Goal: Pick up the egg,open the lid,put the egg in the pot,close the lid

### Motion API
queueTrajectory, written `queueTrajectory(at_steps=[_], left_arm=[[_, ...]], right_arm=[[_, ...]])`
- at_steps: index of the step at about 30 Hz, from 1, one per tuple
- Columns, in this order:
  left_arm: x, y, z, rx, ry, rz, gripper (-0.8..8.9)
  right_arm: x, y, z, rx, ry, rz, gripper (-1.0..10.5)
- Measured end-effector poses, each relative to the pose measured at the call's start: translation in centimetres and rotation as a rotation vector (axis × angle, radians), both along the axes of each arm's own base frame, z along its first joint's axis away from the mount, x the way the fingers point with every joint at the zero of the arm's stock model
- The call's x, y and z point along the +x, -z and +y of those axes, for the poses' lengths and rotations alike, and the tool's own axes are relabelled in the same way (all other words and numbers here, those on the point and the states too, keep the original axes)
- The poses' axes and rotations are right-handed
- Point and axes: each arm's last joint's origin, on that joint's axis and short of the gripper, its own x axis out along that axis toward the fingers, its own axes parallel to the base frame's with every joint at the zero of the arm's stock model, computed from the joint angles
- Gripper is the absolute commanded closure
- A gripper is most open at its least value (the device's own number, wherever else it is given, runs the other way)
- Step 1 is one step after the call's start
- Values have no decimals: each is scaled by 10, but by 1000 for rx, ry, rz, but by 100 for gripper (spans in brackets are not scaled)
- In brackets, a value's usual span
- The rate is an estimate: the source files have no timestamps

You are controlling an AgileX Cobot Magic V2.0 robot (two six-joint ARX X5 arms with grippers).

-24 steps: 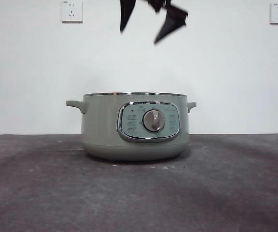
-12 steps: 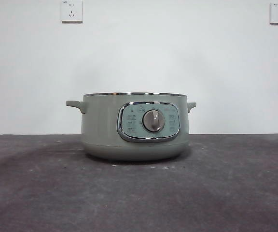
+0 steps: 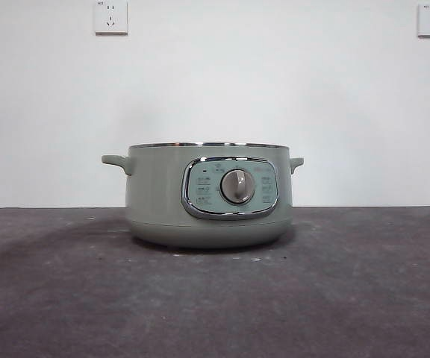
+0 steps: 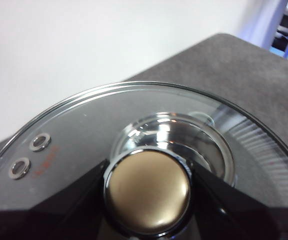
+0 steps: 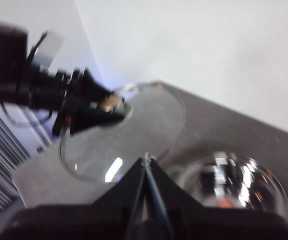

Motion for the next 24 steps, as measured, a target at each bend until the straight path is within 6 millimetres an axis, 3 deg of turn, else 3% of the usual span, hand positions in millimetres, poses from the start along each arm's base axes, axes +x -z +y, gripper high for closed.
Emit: queueTrajectory(at_steps=[5,14,20,24], left_arm=[[14,8,-12,-5,49,20,822],[34,20,-43,-6,134,12,822],[73,59,-83,35,176,80,822],[98,85,-107,52,178,74,822]], right_arm=[[-32,26,-20,-160,127,32,962],[-63,116,-46,-378,213,221,961],[-93,171,-72,-398,297,311,959],[-118,189,-93,-330,349,311,959]])
